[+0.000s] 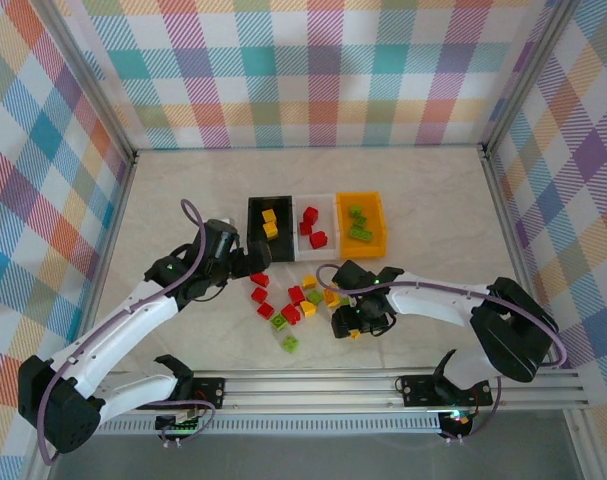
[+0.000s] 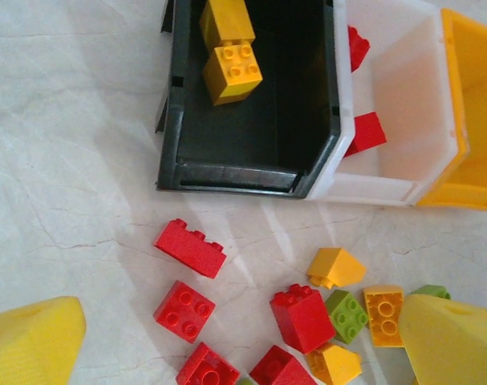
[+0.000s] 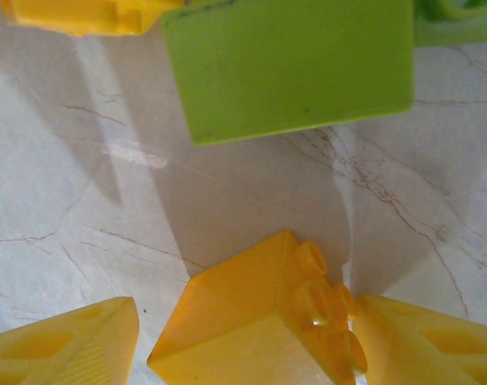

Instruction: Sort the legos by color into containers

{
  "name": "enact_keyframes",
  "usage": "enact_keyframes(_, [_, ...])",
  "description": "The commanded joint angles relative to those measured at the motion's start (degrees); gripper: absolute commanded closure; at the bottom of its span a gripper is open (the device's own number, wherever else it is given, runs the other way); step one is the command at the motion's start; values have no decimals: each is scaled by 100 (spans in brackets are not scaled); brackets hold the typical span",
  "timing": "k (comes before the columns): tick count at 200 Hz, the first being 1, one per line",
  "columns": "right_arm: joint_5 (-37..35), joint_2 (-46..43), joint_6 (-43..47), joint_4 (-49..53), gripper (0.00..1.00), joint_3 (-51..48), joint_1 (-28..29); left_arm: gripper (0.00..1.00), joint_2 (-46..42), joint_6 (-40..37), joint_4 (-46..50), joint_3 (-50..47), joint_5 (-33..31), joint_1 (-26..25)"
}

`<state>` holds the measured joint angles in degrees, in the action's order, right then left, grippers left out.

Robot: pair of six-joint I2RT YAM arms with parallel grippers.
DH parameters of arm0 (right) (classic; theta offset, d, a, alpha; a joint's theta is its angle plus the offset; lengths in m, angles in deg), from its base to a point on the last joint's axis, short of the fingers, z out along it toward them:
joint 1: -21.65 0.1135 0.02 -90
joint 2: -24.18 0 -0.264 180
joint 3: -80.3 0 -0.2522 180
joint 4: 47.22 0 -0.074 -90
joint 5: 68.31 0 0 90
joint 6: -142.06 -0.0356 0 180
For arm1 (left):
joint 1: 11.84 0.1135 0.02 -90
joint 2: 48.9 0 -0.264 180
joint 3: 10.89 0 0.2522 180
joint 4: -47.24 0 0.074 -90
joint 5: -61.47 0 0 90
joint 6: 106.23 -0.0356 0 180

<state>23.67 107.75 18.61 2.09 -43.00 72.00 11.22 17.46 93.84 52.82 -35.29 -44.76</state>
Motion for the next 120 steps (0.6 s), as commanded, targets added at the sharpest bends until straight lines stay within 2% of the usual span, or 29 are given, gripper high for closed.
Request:
enact_keyframes(1, [-104,80,-21,-21,31,-62,45,0,-124,92,109,-96,-132,-30])
enact_keyframes(70, [-27,-92,150,-302,52,-142,46,0,-45,86,180,-76,-98,-30])
enact_keyframes(120, [100,-880,316,44,55,233,45,0,-218,40,290,-188,-211,-30])
